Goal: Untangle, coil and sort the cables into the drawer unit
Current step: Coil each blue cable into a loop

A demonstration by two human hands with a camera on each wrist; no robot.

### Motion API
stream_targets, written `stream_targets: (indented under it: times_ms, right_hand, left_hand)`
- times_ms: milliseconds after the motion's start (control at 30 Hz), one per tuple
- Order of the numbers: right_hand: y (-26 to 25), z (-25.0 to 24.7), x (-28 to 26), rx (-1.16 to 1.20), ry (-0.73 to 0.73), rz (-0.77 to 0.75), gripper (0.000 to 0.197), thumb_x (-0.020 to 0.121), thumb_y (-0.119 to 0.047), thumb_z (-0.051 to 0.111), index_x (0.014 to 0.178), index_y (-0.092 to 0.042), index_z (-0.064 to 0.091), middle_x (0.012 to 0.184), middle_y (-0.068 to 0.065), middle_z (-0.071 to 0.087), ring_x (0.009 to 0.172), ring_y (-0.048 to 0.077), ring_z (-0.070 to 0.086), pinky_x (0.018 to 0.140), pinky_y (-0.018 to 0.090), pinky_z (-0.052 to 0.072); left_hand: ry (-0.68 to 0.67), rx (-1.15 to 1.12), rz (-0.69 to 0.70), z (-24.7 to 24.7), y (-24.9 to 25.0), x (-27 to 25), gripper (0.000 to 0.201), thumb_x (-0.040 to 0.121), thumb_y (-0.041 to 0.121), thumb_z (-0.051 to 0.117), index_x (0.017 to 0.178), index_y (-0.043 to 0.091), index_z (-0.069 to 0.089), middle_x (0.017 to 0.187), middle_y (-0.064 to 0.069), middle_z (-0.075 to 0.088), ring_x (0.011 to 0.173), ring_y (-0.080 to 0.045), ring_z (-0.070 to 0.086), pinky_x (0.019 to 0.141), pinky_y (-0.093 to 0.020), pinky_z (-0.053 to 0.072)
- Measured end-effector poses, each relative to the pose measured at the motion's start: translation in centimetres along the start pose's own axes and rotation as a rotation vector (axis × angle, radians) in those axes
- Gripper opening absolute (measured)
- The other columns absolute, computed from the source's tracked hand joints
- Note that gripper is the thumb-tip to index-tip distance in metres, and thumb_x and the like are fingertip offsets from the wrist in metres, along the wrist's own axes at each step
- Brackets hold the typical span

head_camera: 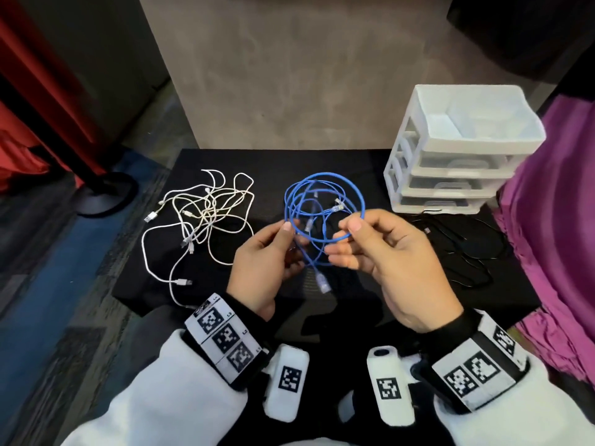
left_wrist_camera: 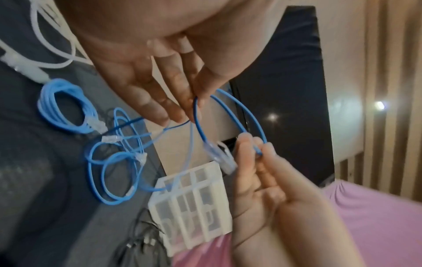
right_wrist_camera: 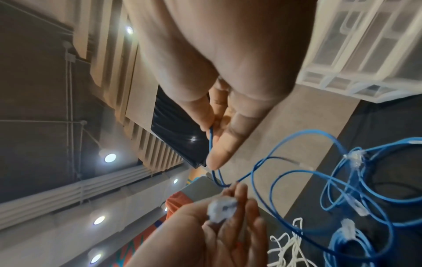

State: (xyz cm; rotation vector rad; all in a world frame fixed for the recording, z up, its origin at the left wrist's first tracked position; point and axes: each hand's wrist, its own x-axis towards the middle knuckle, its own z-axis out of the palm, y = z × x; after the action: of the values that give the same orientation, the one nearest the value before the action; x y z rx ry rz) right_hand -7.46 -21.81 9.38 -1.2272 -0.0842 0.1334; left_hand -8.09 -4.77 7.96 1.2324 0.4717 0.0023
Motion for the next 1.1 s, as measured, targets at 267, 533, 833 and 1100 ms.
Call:
stream_targets:
  times_ms: [267, 533, 833, 1100]
  right_hand:
    - [2.4, -1.4, -1.2, -0.268, -0.131, 0.084, 0.013, 0.101, -0.01, 0.064, 0.093, -0.002, 0.071, 0.078, 0.011, 0.072, 0.072, 0.02, 0.066, 0.069, 0.029, 0.059]
    - [1.6, -3.7, 1.4, -0.694, -0.209, -0.196, 0.033, 0.1, -0.001, 0.062, 0.117, -0.026, 0.073, 0.111, 0.006, 0.072, 0.082, 0.014, 0.066, 0.077, 0.026, 0.054]
    - [3.3, -5.7, 6.5, -1.12, -0.089, -0.251, 0.013, 0.089, -0.036, 0.077, 0.092, -0.025, 0.071, 0.087, -0.008, 0.065, 0.074, 0.002, 0.059, 0.079, 0.028, 0.05]
    - [-1.6, -7.2, 4.5, -0.817, 0.194, -0.458, 0.012, 0.092, -0.016, 0.079, 0.101, -0.024, 0.078, 0.1, 0.002, 0.072, 0.088, 0.004, 0.067, 0.09, 0.028, 0.055]
  left_hand:
    - [-0.058, -0.4, -0.216, -0.2, 1.4, 0.4, 0.019, 0.104, 0.019, 0.053, 0.108, 0.007, 0.067, 0.083, -0.003, 0.072, 0.069, -0.01, 0.073, 0.068, -0.03, 0.064]
    - [-0.183, -0.28, -0.124, -0.4, 2.3, -0.1, 0.022, 0.104, 0.022, 0.045, 0.09, 0.012, 0.058, 0.059, 0.009, 0.027, 0.038, -0.003, 0.019, 0.034, -0.014, 0.013]
    - [-0.237, -0.228, -0.062, -1.8, 3.9, -0.4, 0.024, 0.105, 0.021, 0.044, 0.089, 0.012, 0.059, 0.058, 0.009, 0.024, 0.039, -0.002, 0.017, 0.032, -0.014, 0.013]
    - [-0.107, -0.199, -0.114, -6.5, 4.7, 2.7, 0.025, 0.105, 0.021, 0.041, 0.086, 0.015, 0.057, 0.054, 0.011, 0.024, 0.036, -0.003, 0.018, 0.032, -0.015, 0.01]
